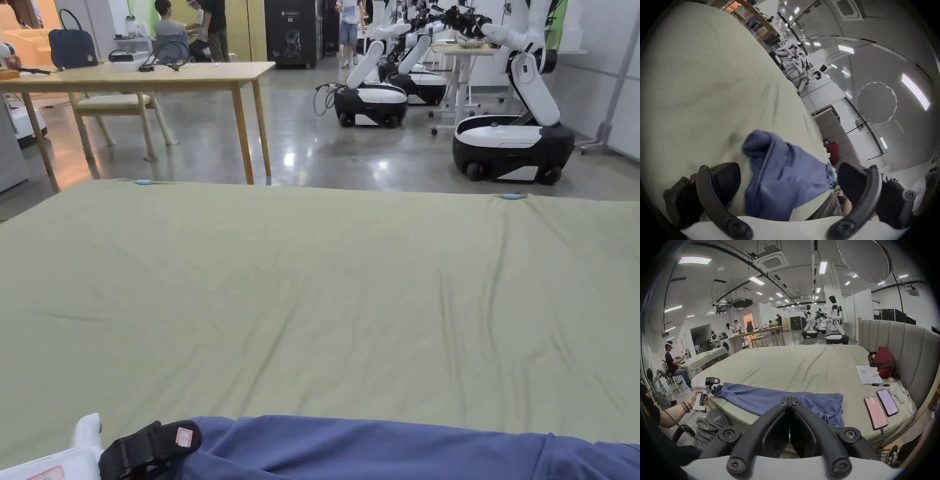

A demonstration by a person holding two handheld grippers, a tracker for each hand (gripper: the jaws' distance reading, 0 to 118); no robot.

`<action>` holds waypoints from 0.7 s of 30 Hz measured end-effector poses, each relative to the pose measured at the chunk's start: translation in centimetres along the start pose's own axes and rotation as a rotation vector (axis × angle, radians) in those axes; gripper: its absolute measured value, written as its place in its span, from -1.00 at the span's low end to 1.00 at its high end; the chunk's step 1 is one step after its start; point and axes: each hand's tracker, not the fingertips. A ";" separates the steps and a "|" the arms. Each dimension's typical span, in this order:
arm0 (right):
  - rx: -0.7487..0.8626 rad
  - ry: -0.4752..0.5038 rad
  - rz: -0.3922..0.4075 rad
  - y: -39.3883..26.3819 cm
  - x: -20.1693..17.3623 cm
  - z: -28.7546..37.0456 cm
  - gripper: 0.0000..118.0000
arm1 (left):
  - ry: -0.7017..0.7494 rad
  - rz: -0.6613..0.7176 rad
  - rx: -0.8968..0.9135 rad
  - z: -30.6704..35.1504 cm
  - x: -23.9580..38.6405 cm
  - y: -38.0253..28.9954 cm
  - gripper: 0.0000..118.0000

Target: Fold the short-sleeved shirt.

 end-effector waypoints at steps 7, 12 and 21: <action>-0.018 -0.003 -0.009 -0.8 -0.1 0.0 -1.00 | 0.101 -0.097 -0.088 -3.7 2.3 -0.7 -0.79; -0.035 -0.029 -0.025 -0.9 0.4 0.0 -1.00 | 0.212 -0.160 -0.107 -3.6 2.3 -0.8 -0.79; -0.033 -0.036 -0.023 -0.3 0.7 0.0 -1.00 | 0.433 -0.271 0.038 3.1 1.8 5.7 -0.81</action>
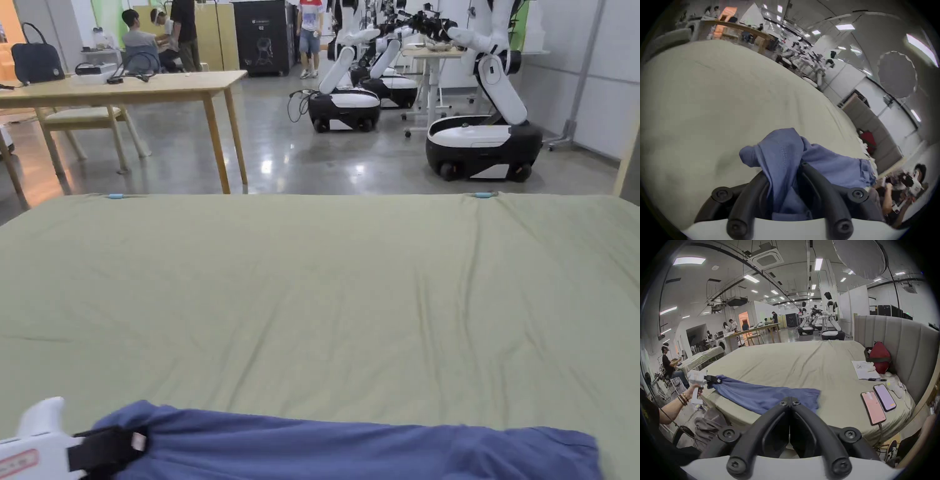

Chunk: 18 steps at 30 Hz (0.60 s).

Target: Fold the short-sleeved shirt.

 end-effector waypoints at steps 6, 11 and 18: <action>0.001 0.022 -0.028 0.4 -0.3 -1.1 -1.00 | 0.094 0.015 0.028 4.2 -1.1 1.4 -0.81; -0.011 0.038 -0.005 0.7 -0.8 -1.9 -1.00 | -0.147 0.035 0.047 3.3 4.3 2.3 -0.81; -0.024 0.034 0.004 0.4 -0.9 -1.4 -1.00 | -0.202 -0.107 -0.203 -5.5 15.8 -2.2 -0.80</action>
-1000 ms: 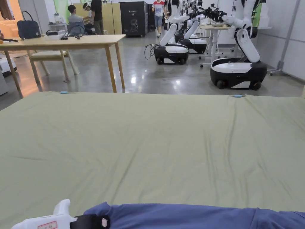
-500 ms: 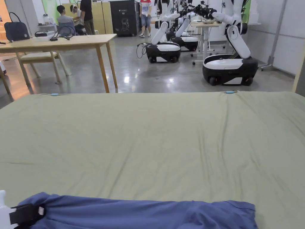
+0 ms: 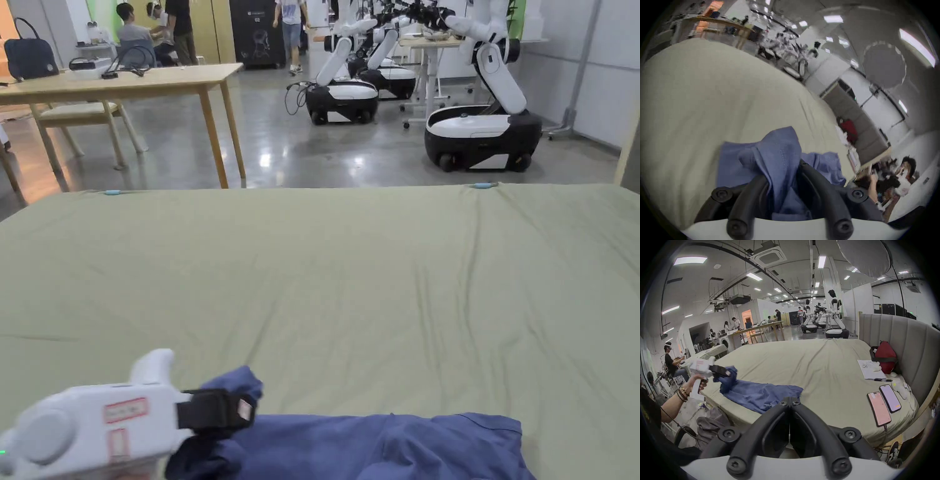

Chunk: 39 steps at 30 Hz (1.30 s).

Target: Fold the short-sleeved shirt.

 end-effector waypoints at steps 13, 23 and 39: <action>0.000 -0.032 -0.026 -0.8 0.9 1.5 -1.00 | -0.111 0.046 -0.178 -6.6 1.2 -2.0 0.51; -0.018 -0.020 -0.018 -0.9 0.5 0.5 -1.00 | -0.079 -0.047 0.242 10.6 -0.1 -2.4 -1.00; 0.012 0.023 0.016 -0.1 -1.4 0.8 -0.99 | -0.124 -0.036 -0.021 -1.6 -1.9 -4.3 -1.00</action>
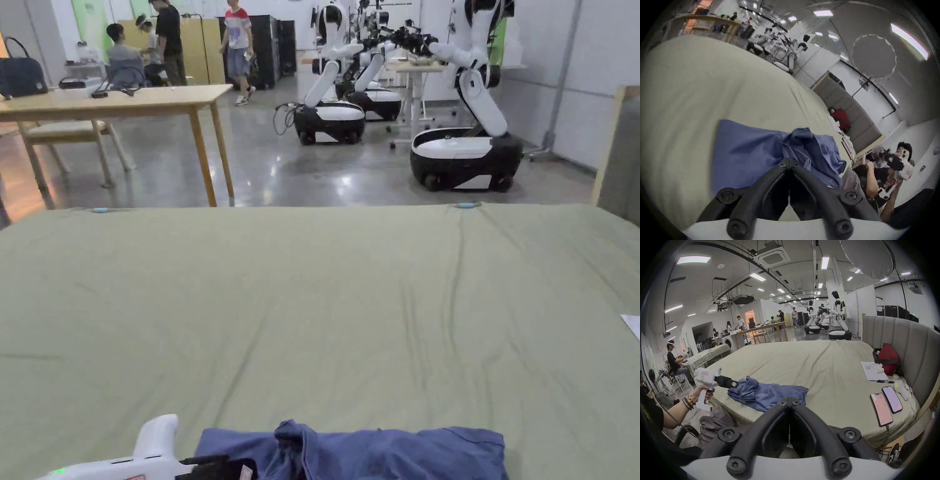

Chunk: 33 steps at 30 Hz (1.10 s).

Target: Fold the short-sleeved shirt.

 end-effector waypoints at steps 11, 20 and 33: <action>-0.012 -0.058 -0.034 -0.9 0.9 1.2 -0.99 | 0.022 -0.031 -0.131 -9.3 4.0 -1.3 -1.00; 0.038 -0.083 -0.027 -0.6 1.1 1.1 -0.99 | -0.173 -0.001 0.124 1.0 5.4 -0.7 -1.00; 0.312 -0.370 0.062 0.9 0.4 -0.9 -0.99 | 0.151 0.054 0.339 18.8 2.5 -6.4 -1.00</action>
